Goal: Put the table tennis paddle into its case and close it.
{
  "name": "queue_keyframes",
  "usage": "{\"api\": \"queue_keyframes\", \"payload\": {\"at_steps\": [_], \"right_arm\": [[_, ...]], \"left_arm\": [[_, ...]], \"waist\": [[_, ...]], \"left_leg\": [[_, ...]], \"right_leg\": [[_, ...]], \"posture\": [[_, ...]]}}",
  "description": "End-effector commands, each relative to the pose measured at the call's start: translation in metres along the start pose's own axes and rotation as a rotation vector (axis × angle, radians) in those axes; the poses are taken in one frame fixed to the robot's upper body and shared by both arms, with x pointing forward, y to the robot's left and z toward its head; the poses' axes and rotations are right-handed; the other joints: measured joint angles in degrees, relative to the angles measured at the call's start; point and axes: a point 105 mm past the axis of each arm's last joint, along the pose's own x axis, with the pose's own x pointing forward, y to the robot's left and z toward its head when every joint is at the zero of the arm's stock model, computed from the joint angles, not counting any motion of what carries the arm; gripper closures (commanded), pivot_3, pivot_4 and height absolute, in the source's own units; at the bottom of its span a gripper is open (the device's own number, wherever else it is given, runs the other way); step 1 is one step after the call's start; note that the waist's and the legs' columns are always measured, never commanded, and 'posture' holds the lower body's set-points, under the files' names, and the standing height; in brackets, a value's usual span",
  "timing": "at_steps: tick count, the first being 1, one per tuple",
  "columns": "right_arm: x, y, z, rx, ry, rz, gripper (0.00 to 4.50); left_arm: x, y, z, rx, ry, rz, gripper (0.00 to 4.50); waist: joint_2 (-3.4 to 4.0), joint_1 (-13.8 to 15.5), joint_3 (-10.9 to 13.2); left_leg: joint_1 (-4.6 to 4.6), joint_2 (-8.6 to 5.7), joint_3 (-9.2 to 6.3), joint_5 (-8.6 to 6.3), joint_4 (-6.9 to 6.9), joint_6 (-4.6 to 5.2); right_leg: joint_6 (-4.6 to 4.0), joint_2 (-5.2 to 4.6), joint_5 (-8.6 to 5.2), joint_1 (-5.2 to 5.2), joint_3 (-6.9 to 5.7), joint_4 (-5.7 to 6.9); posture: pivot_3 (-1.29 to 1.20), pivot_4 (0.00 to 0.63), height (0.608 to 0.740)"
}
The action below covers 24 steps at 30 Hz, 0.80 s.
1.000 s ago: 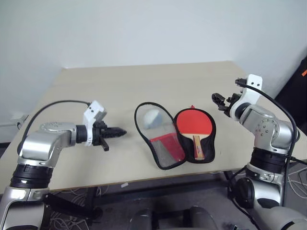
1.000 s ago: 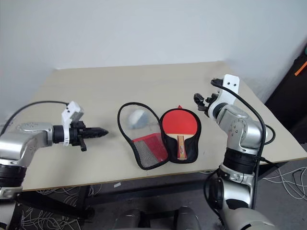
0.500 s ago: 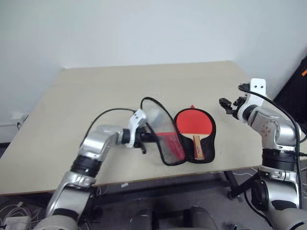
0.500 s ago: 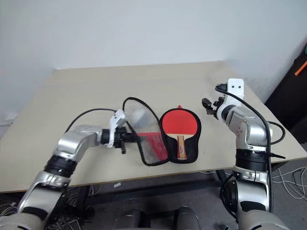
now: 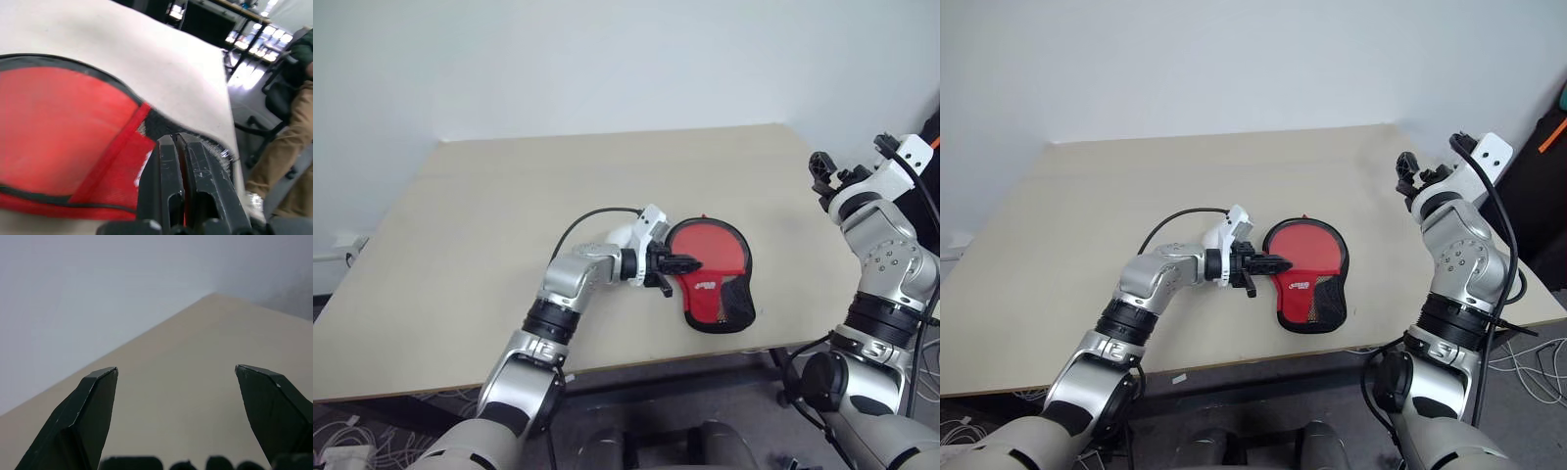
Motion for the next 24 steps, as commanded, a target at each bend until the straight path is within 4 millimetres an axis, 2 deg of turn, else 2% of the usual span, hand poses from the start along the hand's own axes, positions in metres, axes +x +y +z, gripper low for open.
{"api": "queue_keyframes", "payload": {"at_steps": [1, 5, 8, 12, 20, 24], "right_arm": [[0.000, 0.005, 0.002, -0.015, -0.020, 0.002, 0.33], [-0.001, 0.008, -0.006, -0.006, -0.008, 0.007, 0.33], [0.000, 0.008, -0.012, -0.018, 0.009, -0.001, 0.33], [0.003, 0.000, -0.020, -0.018, 0.045, -0.041, 0.33], [0.005, -0.002, -0.019, -0.005, 0.043, -0.054, 0.33], [0.003, -0.005, -0.023, -0.004, 0.051, -0.069, 0.33]], "left_arm": [[-0.019, 0.002, 0.014, -0.055, -0.072, 0.036, 4.12], [-0.024, 0.004, 0.002, -0.215, -0.036, 0.095, 2.96], [-0.021, 0.006, -0.016, -0.325, 0.029, 0.146, 2.96], [-0.013, 0.003, -0.025, -0.449, 0.047, 0.165, 2.96], [0.009, -0.008, -0.021, -0.652, 0.049, 0.101, 2.96], [0.017, -0.013, -0.024, -0.672, 0.081, 0.092, 2.96]], "waist": [[0.00, 0.0, 0.0], [0.00, 0.2, 0.0], [0.00, 0.4, 0.0], [0.00, 0.4, 0.0], [0.00, 0.4, 0.0], [0.00, 0.4, 0.0]], "left_leg": [[0.00, 0.00, 0.00, 0.00, 0.01, 0.00], [-0.01, -0.03, -0.07, 0.01, 0.05, 0.03], [-0.01, -0.08, -0.24, 0.01, 0.08, 0.07], [-0.01, -0.09, -0.40, 0.02, 0.08, 0.08], [-0.02, -0.10, -0.42, 0.02, 0.09, 0.08], [-0.01, -0.11, -0.42, 0.02, 0.09, 0.09]], "right_leg": [[0.01, -0.01, 0.00, 0.00, 0.01, 0.01], [0.05, -0.03, -0.03, 0.03, 0.02, 0.01], [0.08, -0.06, -0.04, 0.08, 0.01, -0.01], [0.08, -0.04, -0.04, 0.08, 0.00, 0.00], [0.08, -0.04, -0.04, 0.09, -0.01, -0.01], [0.08, -0.04, -0.04, 0.09, -0.01, -0.02]], "posture": [[0.00, 0.000, 0.724], [0.00, 0.000, 0.724], [0.00, 0.000, 0.724], [0.00, 0.000, 0.724], [0.00, 0.000, 0.724], [0.00, 0.000, 0.724]]}}
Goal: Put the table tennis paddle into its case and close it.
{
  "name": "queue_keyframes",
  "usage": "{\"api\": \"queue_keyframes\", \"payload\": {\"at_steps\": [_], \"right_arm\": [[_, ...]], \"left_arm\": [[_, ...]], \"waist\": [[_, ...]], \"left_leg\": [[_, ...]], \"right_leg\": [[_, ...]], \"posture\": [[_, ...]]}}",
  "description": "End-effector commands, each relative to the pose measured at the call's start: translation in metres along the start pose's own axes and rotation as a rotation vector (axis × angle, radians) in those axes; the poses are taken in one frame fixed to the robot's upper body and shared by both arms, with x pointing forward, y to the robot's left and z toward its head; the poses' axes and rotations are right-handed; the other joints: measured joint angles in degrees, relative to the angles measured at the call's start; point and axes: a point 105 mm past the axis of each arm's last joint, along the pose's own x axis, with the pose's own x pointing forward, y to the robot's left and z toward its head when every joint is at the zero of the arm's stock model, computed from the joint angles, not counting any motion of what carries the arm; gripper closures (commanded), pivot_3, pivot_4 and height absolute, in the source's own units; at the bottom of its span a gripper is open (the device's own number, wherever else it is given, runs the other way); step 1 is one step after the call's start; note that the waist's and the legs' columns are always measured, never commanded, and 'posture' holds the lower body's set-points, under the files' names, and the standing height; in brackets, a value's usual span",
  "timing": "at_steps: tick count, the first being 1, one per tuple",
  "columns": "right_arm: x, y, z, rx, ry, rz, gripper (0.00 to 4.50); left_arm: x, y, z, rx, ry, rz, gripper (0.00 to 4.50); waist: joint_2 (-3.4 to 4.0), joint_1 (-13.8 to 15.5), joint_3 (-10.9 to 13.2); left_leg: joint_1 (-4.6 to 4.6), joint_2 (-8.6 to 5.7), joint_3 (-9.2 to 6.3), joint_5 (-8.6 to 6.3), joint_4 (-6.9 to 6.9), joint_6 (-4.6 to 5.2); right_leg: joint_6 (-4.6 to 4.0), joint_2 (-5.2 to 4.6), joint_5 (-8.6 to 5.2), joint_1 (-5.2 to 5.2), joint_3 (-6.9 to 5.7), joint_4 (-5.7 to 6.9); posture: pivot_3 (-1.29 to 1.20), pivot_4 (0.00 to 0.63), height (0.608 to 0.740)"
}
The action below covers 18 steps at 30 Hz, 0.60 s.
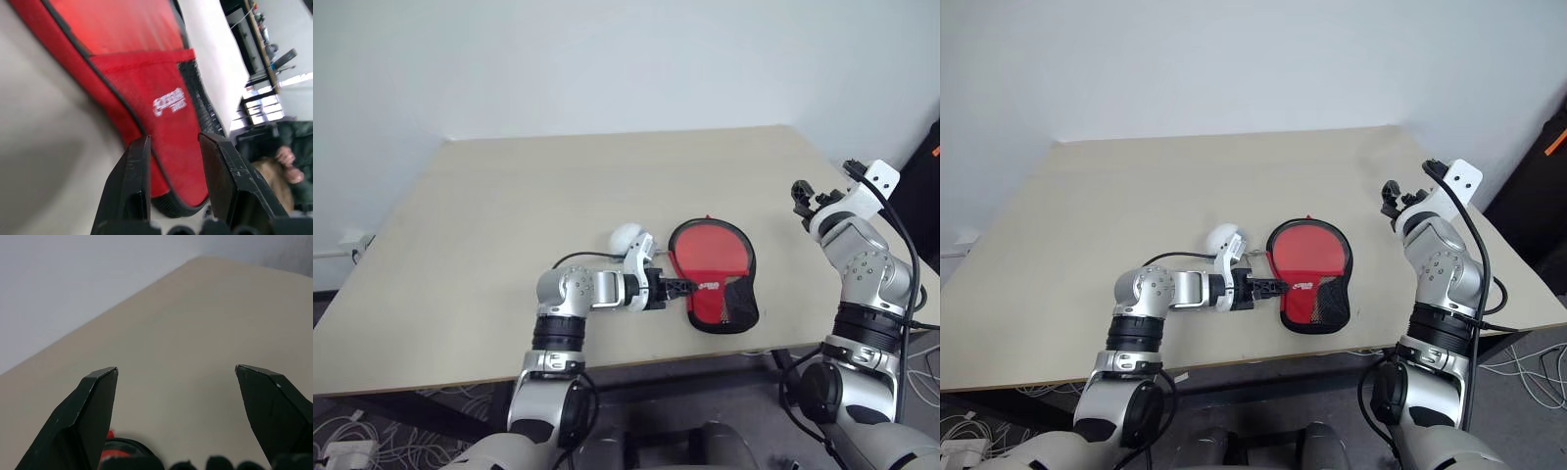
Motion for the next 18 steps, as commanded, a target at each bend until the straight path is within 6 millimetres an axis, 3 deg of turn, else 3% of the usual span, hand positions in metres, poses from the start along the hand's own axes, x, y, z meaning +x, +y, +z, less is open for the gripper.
{"api": "queue_keyframes", "payload": {"at_steps": [1, 13, 16, 18], "right_arm": [[-0.004, 0.003, 0.016, 0.008, -0.062, 0.008, 0.33], [-0.007, -0.008, 0.017, 0.015, -0.067, -0.038, 0.33], [-0.007, -0.009, 0.016, 0.016, -0.067, -0.045, 0.33], [-0.007, -0.010, 0.015, 0.017, -0.067, -0.050, 0.33]], "left_arm": [[0.005, -0.011, 0.003, -0.003, 0.011, -0.032, 2.96], [0.014, -0.018, 0.002, -0.142, 0.039, -0.098, 2.96], [0.017, -0.017, 0.004, -0.152, 0.026, -0.091, 3.50], [0.017, -0.021, 0.005, -0.150, 0.026, -0.105, 4.20]], "waist": [[0.00, 0.0, 0.0], [0.00, 0.0, 0.0], [0.00, 0.0, 0.0], [0.00, 0.0, 0.0]], "left_leg": [[0.00, 0.00, 0.00, 0.00, 0.00, 0.00], [0.00, 0.00, -0.01, 0.00, 0.00, 0.00], [-0.01, -0.01, -0.02, 0.00, 0.00, 0.00], [-0.01, -0.01, -0.02, 0.00, 0.00, 0.01]], "right_leg": [[-0.01, 0.00, 0.00, 0.00, 0.00, 0.00], [0.00, 0.00, 0.00, -0.01, 0.00, 0.00], [-0.01, 0.00, 0.00, 0.00, 0.00, -0.01], [-0.01, 0.00, 0.00, 0.00, 0.00, -0.01]], "posture": [[0.00, 0.000, 0.724], [0.00, 0.000, 0.724], [0.00, 0.000, 0.724], [0.00, 0.000, 0.724]]}}
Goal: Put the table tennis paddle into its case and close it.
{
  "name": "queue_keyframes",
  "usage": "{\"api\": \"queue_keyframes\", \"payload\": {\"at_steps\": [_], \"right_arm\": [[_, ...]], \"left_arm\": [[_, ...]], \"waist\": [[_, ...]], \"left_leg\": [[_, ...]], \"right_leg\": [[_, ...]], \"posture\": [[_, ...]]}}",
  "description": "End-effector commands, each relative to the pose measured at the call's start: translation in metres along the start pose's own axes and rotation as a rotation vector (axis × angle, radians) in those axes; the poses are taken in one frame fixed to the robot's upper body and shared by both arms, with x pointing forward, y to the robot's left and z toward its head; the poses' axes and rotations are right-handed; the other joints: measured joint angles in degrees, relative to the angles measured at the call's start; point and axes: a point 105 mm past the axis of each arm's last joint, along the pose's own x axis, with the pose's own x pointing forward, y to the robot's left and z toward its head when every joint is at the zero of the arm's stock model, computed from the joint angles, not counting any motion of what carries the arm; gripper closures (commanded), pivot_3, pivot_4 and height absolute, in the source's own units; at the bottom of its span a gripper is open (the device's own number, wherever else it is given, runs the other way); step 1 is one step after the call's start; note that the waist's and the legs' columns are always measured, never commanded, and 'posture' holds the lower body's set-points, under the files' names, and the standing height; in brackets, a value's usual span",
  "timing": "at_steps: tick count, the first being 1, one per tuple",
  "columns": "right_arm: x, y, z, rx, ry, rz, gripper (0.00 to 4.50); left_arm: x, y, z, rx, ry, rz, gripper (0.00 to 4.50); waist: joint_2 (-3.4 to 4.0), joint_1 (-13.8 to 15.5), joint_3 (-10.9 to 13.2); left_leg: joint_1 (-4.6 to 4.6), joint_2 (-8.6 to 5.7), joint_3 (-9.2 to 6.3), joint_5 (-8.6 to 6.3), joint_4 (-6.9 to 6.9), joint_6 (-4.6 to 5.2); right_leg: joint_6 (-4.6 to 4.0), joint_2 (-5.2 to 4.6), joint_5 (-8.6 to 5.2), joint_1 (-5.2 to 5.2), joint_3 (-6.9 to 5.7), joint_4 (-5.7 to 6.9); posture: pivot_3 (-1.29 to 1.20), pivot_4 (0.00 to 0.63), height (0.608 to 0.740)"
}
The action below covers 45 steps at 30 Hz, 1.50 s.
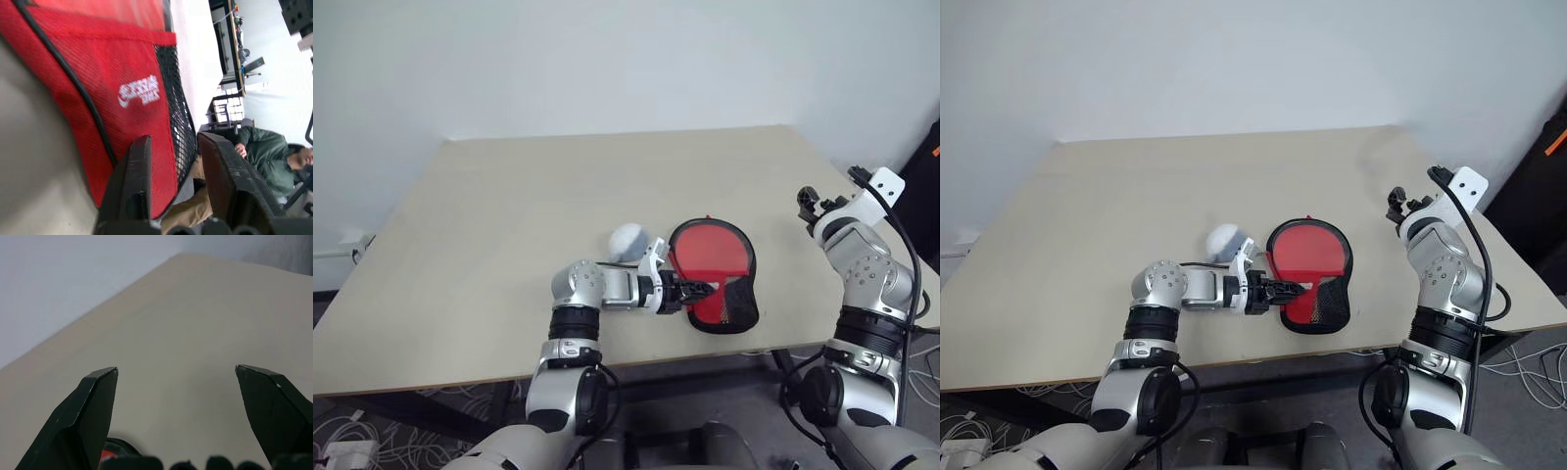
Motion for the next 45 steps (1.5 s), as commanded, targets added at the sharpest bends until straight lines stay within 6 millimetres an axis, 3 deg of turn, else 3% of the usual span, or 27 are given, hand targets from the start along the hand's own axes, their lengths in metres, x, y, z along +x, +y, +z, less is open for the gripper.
{"api": "queue_keyframes", "payload": {"at_steps": [1, 14, 24, 29, 33, 42, 45], "right_arm": [[-0.005, 0.005, 0.020, 0.005, -0.077, 0.015, 0.33], [-0.005, 0.000, 0.014, 0.021, -0.071, -0.013, 0.33], [-0.007, -0.007, 0.013, 0.029, -0.081, -0.042, 0.33], [-0.007, -0.010, 0.013, 0.031, -0.085, -0.054, 0.33], [-0.007, -0.010, 0.011, 0.032, -0.085, -0.057, 0.33], [-0.008, -0.008, 0.005, 0.034, -0.079, -0.062, 0.33], [-0.009, -0.006, 0.004, 0.017, -0.080, -0.062, 0.33]], "left_arm": [[0.001, -0.018, 0.010, 0.023, -0.023, -0.052, 4.48], [0.008, -0.011, 0.010, -0.079, -0.017, 0.014, 4.48], [0.018, -0.018, 0.007, -0.073, 0.011, 0.039, 4.48], [0.021, -0.031, 0.008, -0.047, 0.024, -0.004, 4.48], [0.023, -0.023, 0.013, -0.074, -0.012, 0.042, 4.48], [0.011, -0.015, 0.011, -0.109, 0.006, 0.071, 4.48], [0.004, -0.020, 0.015, -0.013, -0.010, 0.111, 4.48]], "waist": [[0.00, 0.0, 0.0], [0.00, 0.0, 0.0], [0.00, 0.0, 0.0], [0.00, 0.0, 0.0], [0.00, 0.0, 0.0], [0.00, 0.0, 0.0], [0.00, 0.0, 0.0]], "left_leg": [[0.00, 0.00, 0.00, 0.00, 0.00, 0.00], [0.00, 0.00, -0.04, 0.00, 0.00, 0.00], [0.00, -0.01, -0.04, 0.00, 0.00, 0.00], [-0.01, -0.01, -0.04, 0.00, 0.00, 0.00], [0.00, -0.01, -0.04, 0.00, -0.01, 0.00], [-0.02, -0.02, -0.06, 0.00, 0.00, 0.00], [-0.02, -0.01, -0.08, 0.00, 0.00, -0.01]], "right_leg": [[0.00, 0.00, 0.00, 0.00, 0.00, 0.00], [0.00, 0.00, 0.00, 0.00, -0.01, 0.00], [-0.01, 0.00, 0.00, 0.00, -0.02, 0.00], [-0.01, 0.00, 0.01, 0.01, -0.02, -0.01], [-0.01, 0.00, 0.01, 0.01, -0.02, -0.01], [-0.01, 0.00, 0.01, 0.01, -0.03, -0.01], [0.00, 0.01, 0.01, 0.00, -0.03, 0.00]], "posture": [[0.00, 0.000, 0.724], [0.00, 0.000, 0.724], [0.00, 0.000, 0.724], [0.00, 0.000, 0.724], [0.00, 0.000, 0.724], [0.00, 0.000, 0.724], [0.00, 0.000, 0.724]]}}
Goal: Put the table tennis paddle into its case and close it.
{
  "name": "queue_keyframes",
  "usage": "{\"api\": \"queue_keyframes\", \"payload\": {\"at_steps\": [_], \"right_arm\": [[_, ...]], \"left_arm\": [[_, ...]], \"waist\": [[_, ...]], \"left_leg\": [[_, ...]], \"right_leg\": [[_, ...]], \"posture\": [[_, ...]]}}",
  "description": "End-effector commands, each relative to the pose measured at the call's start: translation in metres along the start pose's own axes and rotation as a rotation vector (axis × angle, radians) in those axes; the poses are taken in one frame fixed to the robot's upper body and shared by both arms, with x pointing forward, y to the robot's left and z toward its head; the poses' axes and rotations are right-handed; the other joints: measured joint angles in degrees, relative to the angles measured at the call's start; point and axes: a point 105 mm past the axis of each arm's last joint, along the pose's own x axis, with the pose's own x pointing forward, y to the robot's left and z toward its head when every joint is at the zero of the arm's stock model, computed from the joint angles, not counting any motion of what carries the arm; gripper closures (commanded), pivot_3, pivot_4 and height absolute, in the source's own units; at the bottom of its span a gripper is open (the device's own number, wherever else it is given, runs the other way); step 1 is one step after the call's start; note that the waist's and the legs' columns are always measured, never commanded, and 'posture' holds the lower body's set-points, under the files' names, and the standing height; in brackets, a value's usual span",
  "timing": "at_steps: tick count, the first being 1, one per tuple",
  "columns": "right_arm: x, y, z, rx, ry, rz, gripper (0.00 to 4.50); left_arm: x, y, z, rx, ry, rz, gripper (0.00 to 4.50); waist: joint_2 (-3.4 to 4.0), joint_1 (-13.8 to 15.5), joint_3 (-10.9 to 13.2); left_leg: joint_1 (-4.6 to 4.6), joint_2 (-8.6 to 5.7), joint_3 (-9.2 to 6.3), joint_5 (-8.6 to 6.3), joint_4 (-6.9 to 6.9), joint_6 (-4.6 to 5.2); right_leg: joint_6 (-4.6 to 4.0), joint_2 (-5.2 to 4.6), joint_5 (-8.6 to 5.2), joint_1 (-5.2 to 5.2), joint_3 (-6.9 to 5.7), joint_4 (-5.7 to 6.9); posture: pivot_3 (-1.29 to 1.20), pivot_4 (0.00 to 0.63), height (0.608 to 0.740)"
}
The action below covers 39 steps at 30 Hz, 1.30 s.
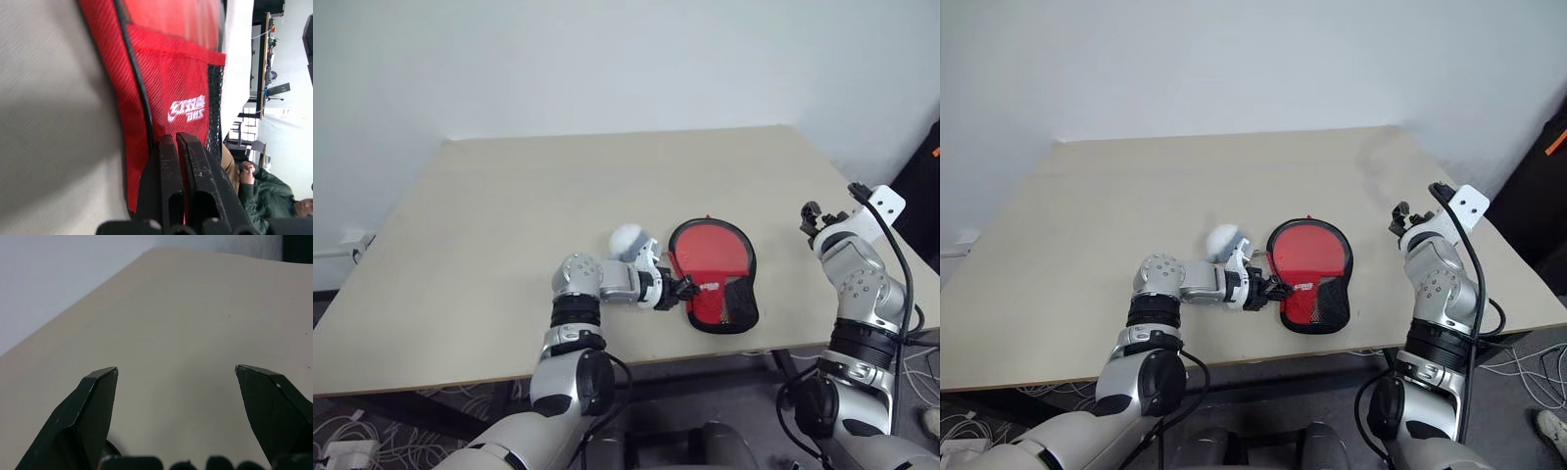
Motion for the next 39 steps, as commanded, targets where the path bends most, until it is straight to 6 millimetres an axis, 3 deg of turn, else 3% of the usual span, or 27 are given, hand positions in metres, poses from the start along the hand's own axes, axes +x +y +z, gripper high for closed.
{"api": "queue_keyframes", "payload": {"at_steps": [1, 4, 11, 15, 27, 30, 39], "right_arm": [[-0.006, 0.011, 0.019, -0.010, -0.078, 0.030, 0.33], [-0.005, 0.011, 0.016, -0.019, -0.073, 0.027, 0.33], [-0.004, 0.012, 0.013, -0.025, -0.067, 0.027, 0.33], [-0.003, 0.013, 0.013, -0.028, -0.065, 0.028, 0.33], [-0.006, 0.007, 0.015, -0.013, -0.072, 0.014, 0.33], [-0.007, 0.003, 0.015, -0.012, -0.074, 0.000, 0.33], [-0.010, -0.002, 0.016, -0.006, -0.081, -0.018, 0.33]], "left_arm": [[-0.001, -0.035, 0.003, 0.147, -0.028, -0.035, 4.48], [-0.007, -0.036, 0.004, 0.198, -0.054, -0.014, 3.94], [-0.017, -0.030, 0.011, 0.152, -0.077, 0.011, 1.59], [-0.009, -0.022, 0.005, 0.032, -0.032, -0.008, 0.27], [0.024, -0.017, -0.007, -0.039, 0.071, 0.080, 0.27], [0.030, -0.022, -0.013, -0.029, 0.106, 0.071, 0.27], [0.041, -0.051, -0.032, 0.032, 0.196, -0.049, 0.27]], "waist": [[0.00, 0.0, 0.0], [0.00, 0.0, 0.0], [0.00, 0.0, 0.0], [0.00, 0.0, 0.0], [0.11, 0.5, -0.1], [0.11, 1.4, -0.1], [0.11, 2.1, -0.1]], "left_leg": [[0.00, 0.00, 0.00, 0.00, 0.00, 0.00], [0.00, -0.01, 0.01, 0.00, 0.00, -0.01], [0.00, -0.01, 0.00, 0.00, 0.00, -0.01], [0.01, -0.01, -0.01, 0.00, 0.00, -0.01], [0.27, -0.22, -0.59, -0.08, 0.08, -0.14], [0.66, -0.23, -0.64, -0.15, 0.07, -0.13], [0.66, -0.30, -0.76, -0.18, 0.07, -0.07]], "right_leg": [[0.00, 0.00, 0.00, 0.00, 0.00, 0.00], [-0.11, -0.01, 0.06, 0.02, 0.00, -0.01], [-0.10, 0.00, 0.06, 0.02, -0.01, -0.02], [-0.03, 0.00, 0.02, 0.02, -0.02, -0.02], [0.03, -0.11, -0.02, 0.81, -0.53, -0.30], [0.18, -0.15, -0.13, 1.21, -0.58, -0.34], [0.26, -0.25, -0.17, 1.20, -0.57, -0.31]], "posture": [[0.00, 0.000, 0.724], [0.00, 0.000, 0.724], [0.00, 0.000, 0.724], [0.00, 0.000, 0.724], [0.00, 0.000, 0.724], [0.00, 0.000, 0.724], [0.00, 0.000, 0.724]]}}
